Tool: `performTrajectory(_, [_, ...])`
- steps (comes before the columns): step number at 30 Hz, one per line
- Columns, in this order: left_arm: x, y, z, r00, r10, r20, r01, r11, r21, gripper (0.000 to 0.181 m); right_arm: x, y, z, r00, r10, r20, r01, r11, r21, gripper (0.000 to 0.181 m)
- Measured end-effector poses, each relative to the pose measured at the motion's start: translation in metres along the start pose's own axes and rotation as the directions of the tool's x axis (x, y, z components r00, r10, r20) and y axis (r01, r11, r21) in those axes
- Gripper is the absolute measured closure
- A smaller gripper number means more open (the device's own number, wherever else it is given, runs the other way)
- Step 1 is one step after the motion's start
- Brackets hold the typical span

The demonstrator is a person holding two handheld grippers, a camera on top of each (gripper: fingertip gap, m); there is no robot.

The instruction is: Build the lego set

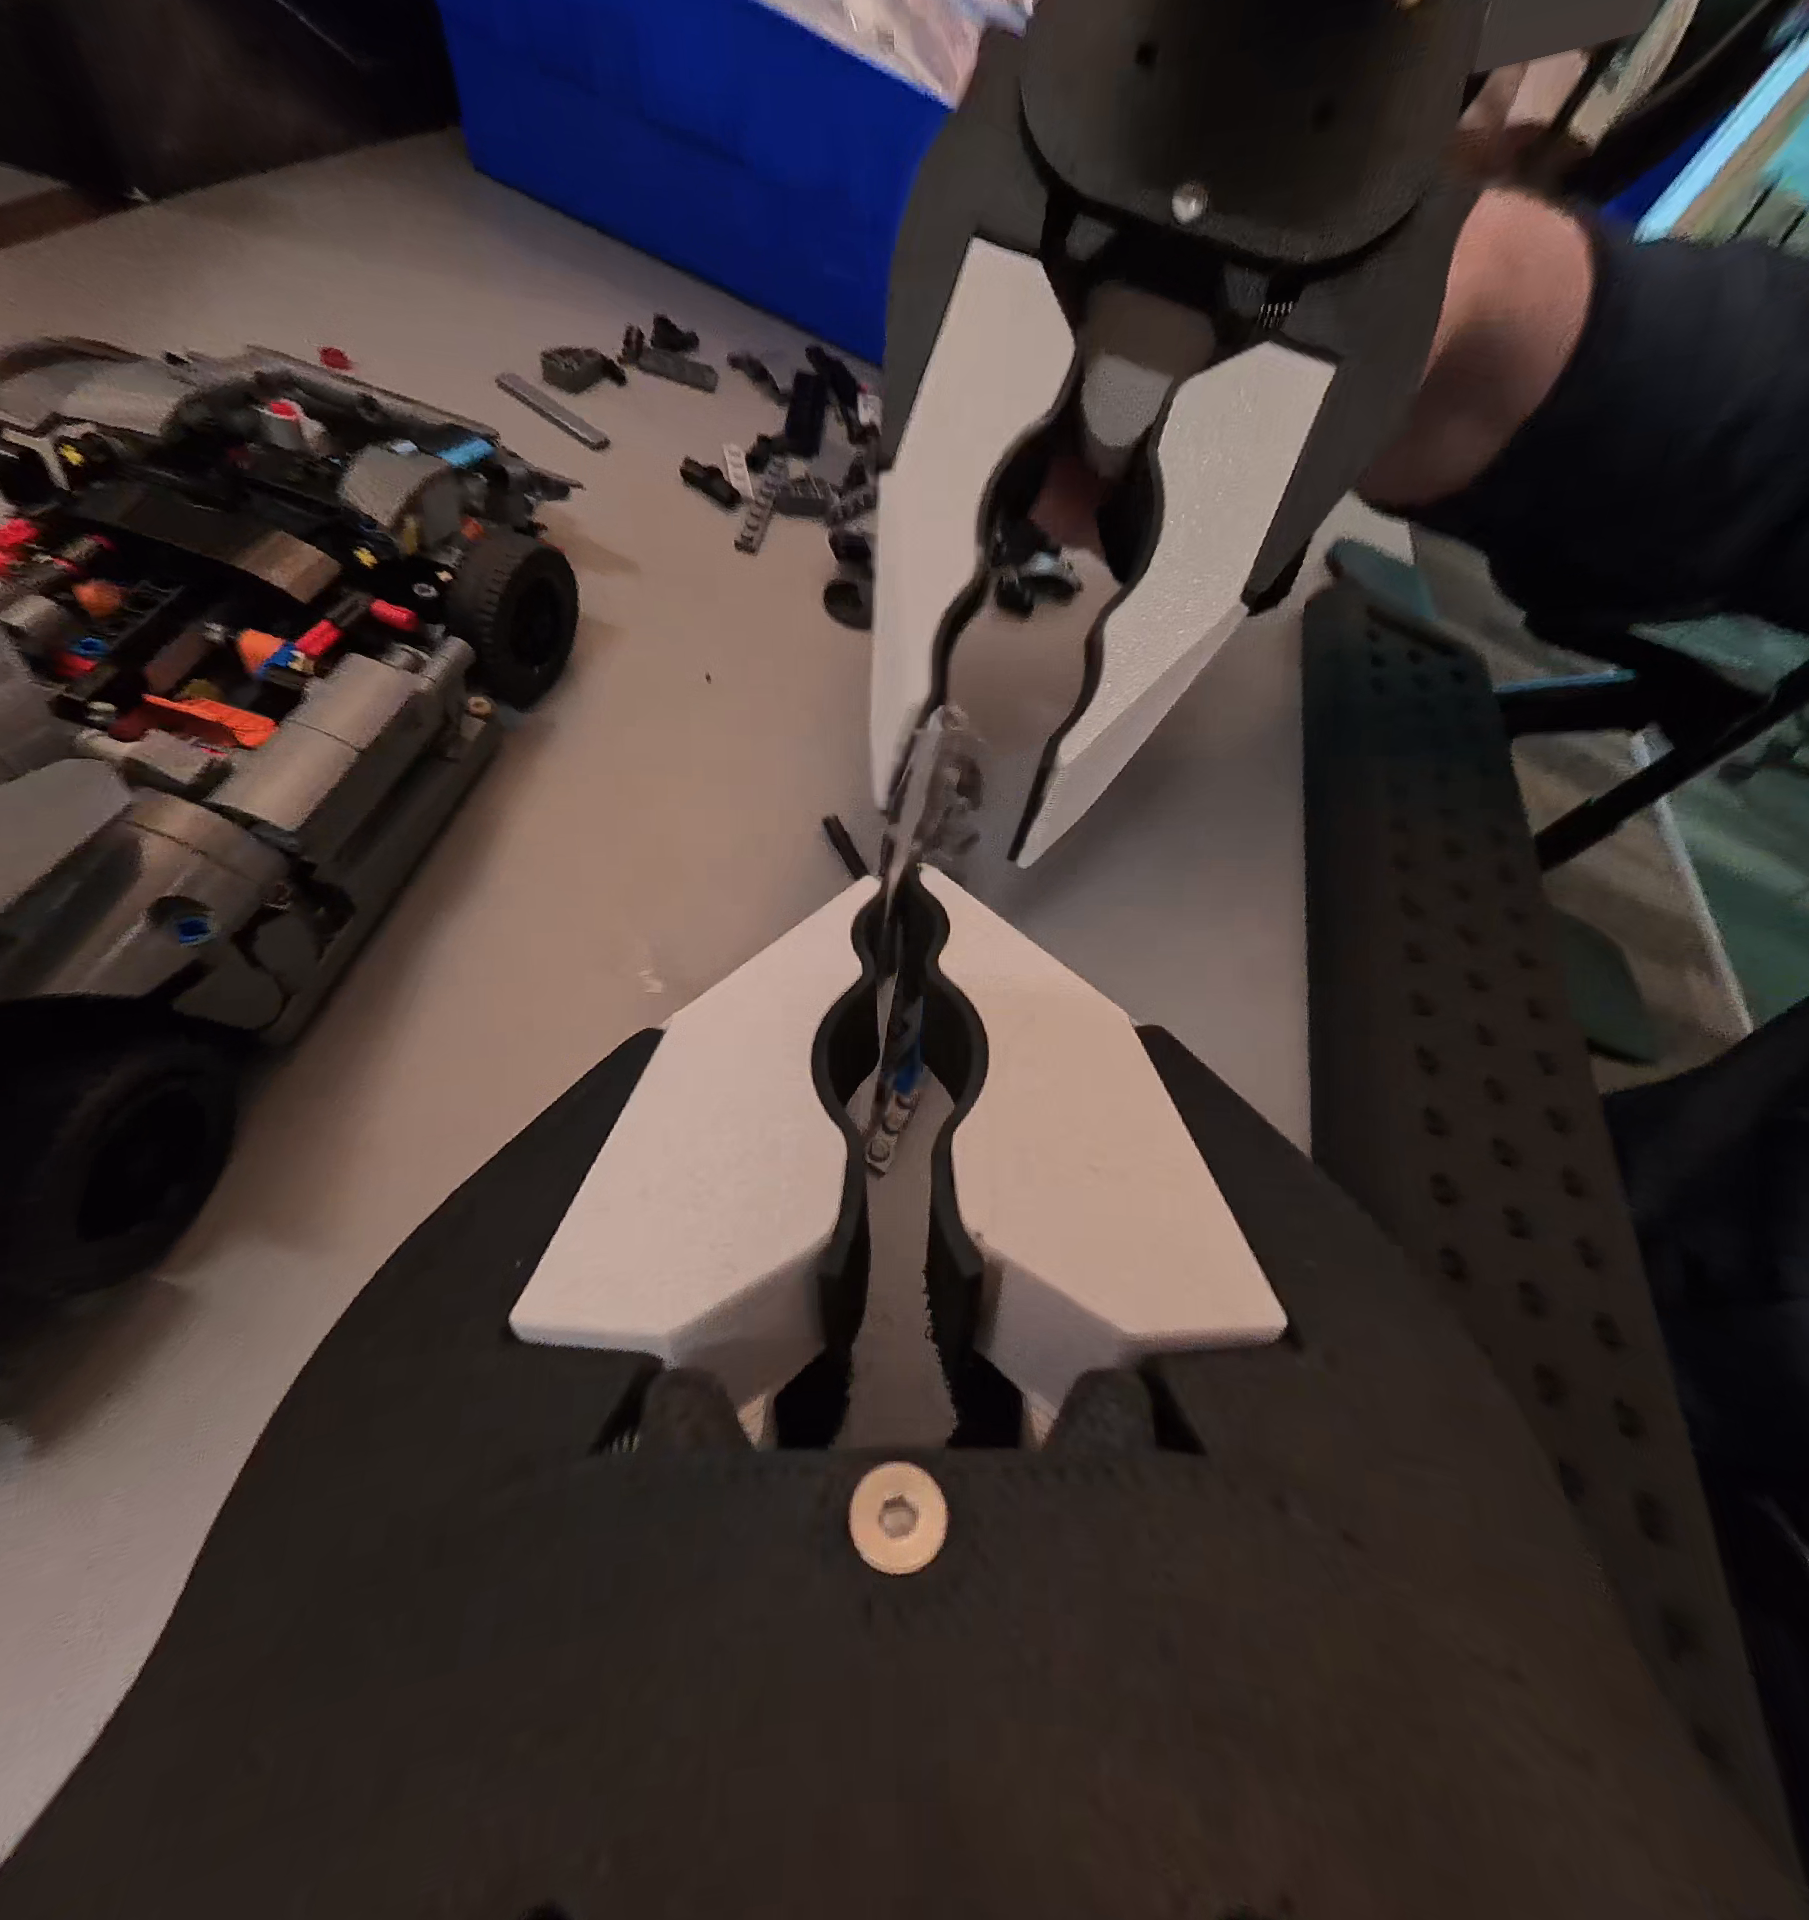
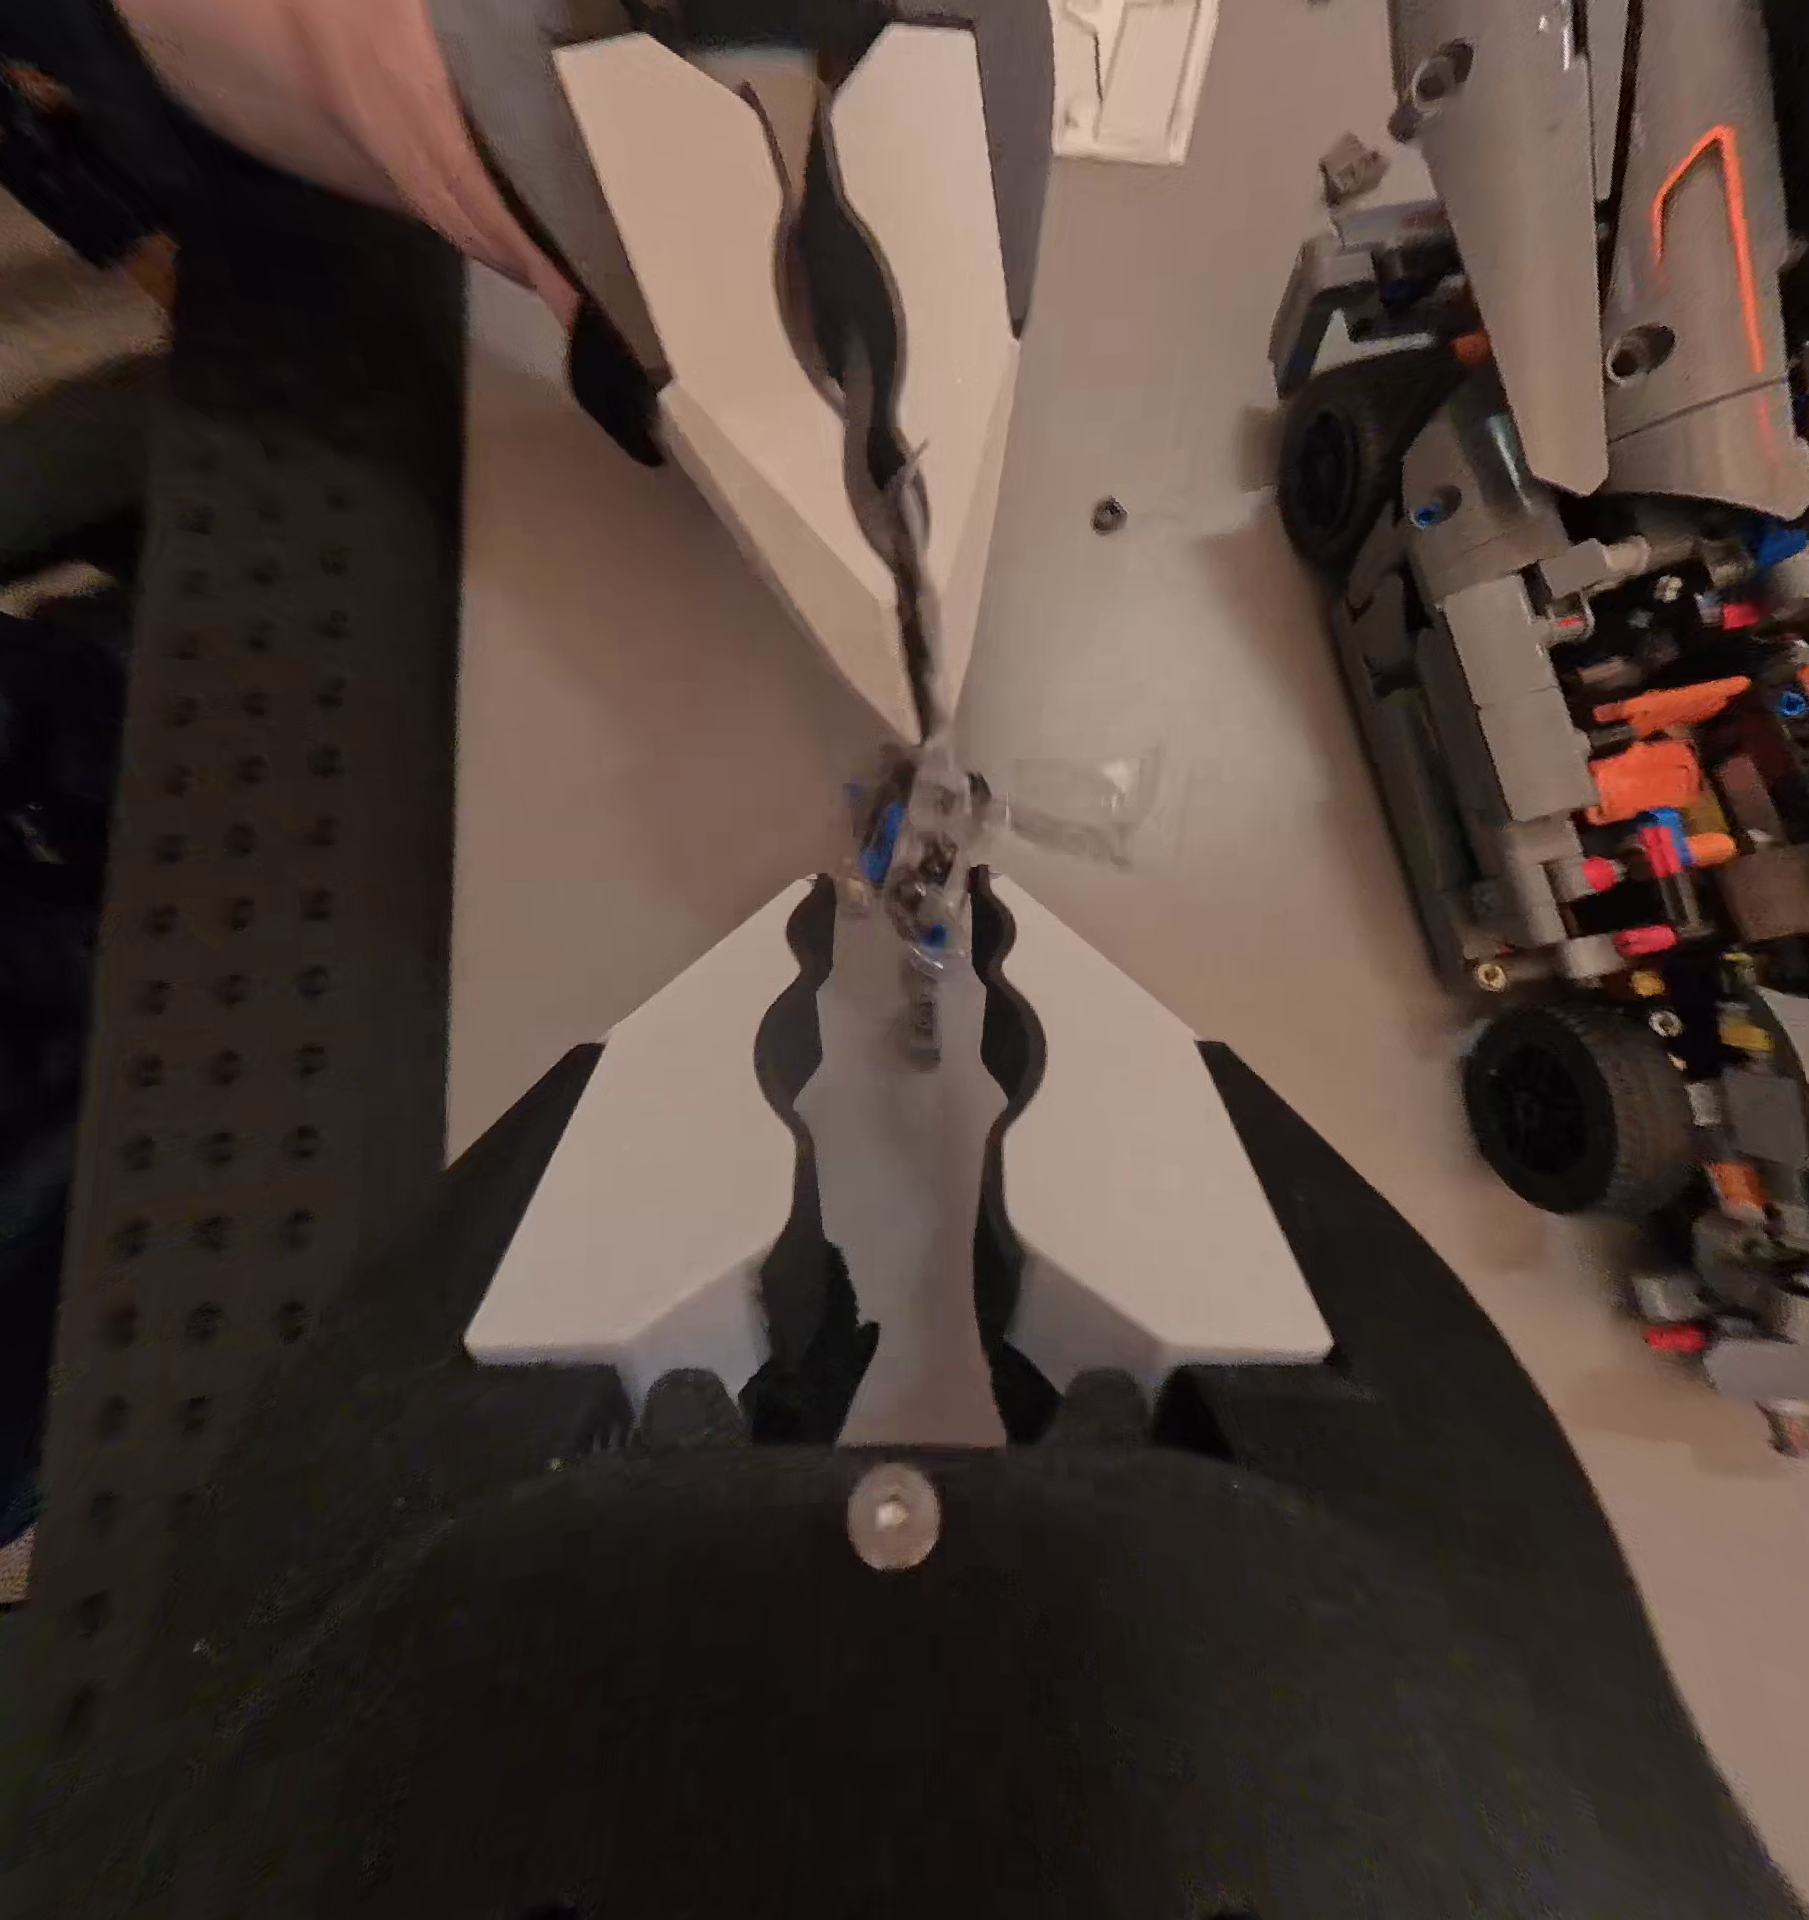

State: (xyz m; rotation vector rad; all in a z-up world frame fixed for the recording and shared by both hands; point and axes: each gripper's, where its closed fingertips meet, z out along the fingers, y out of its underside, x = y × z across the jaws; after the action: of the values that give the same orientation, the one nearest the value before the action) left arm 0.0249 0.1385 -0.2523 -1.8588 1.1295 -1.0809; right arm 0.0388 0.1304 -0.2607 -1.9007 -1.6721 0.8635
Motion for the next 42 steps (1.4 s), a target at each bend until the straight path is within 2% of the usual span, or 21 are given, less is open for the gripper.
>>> performTrajectory(2, [0.001, -0.006, -0.004, 0.999, -0.028, -0.029, 0.029, 0.998, 0.047, 0.181, 0.002, -0.003, -0.002, 0.999, 0.03, 0.036, -0.032, 0.998, 0.048, 0.16])
performTrajectory(6, [0.0, -0.006, -0.005, 0.998, -0.052, -0.047, 0.055, 0.996, 0.063, 0.181, 0.003, -0.004, 0.0, 0.996, 0.054, 0.075, -0.06, 0.995, 0.075, 0.174])
performTrajectory(15, [0.001, 0.007, 0.001, 0.995, -0.071, -0.076, 0.072, 0.997, 0.007, 0.181, 0.003, 0.004, 0.001, 1.0, 0.006, 0.005, -0.006, 0.999, -0.04, 0.176])
performTrajectory(17, [-0.001, 0.01, 0.002, 0.995, -0.07, -0.071, 0.07, 0.998, -0.011, 0.174, 0.003, 0.006, 0.001, 1.0, -0.011, -0.015, 0.01, 0.997, -0.073, 0.176])
performTrajectory(21, [0.001, 0.004, -0.001, 0.996, -0.043, -0.073, 0.043, 0.999, 0.004, 0.169, 0.001, 0.01, 0.0, 0.998, -0.05, -0.042, 0.044, 0.991, -0.129, 0.176])
performTrajectory(23, [0.001, 0.004, -0.002, 0.998, -0.019, -0.058, 0.019, 1.0, 0.002, 0.181, 0.0, 0.006, -0.001, 0.997, -0.061, -0.049, 0.054, 0.991, -0.119, 0.176])
performTrajectory(25, [0.003, 0.002, -0.003, 0.997, -0.022, -0.07, 0.023, 1.0, 0.014, 0.181, 0.003, 0.003, -0.003, 0.996, -0.054, -0.064, 0.048, 0.994, -0.097, 0.173])
performTrajectory(27, [0.003, -0.002, -0.005, 0.997, -0.027, -0.074, 0.03, 0.999, 0.043, 0.181, 0.005, 0.002, -0.004, 0.998, -0.021, -0.055, 0.017, 0.997, -0.074, 0.162])
performTrajectory(32, [0.001, -0.014, -0.014, 0.991, -0.075, -0.114, 0.089, 0.988, 0.125, 0.181, 0.003, -0.002, -0.002, 1.0, 0.03, 0.005, -0.03, 0.999, -0.014, 0.166])
performTrajectory(35, [-0.001, -0.014, -0.015, 0.989, -0.09, -0.117, 0.105, 0.986, 0.133, 0.181, 0.001, -0.003, -0.001, 1.0, 0.019, 0.012, -0.019, 1.0, -0.002, 0.181])
performTrajectory(39, [-0.001, -0.015, -0.016, 0.988, -0.094, -0.124, 0.111, 0.984, 0.142, 0.181, 0.004, -0.004, -0.005, 1.0, 0.01, -0.013, -0.01, 1.0, 0.0, 0.181])
performTrajectory(42, [0.0, -0.016, -0.017, 0.986, -0.096, -0.136, 0.117, 0.981, 0.154, 0.181, 0.004, -0.004, -0.005, 1.0, 0.009, -0.022, -0.009, 1.0, -0.011, 0.17])
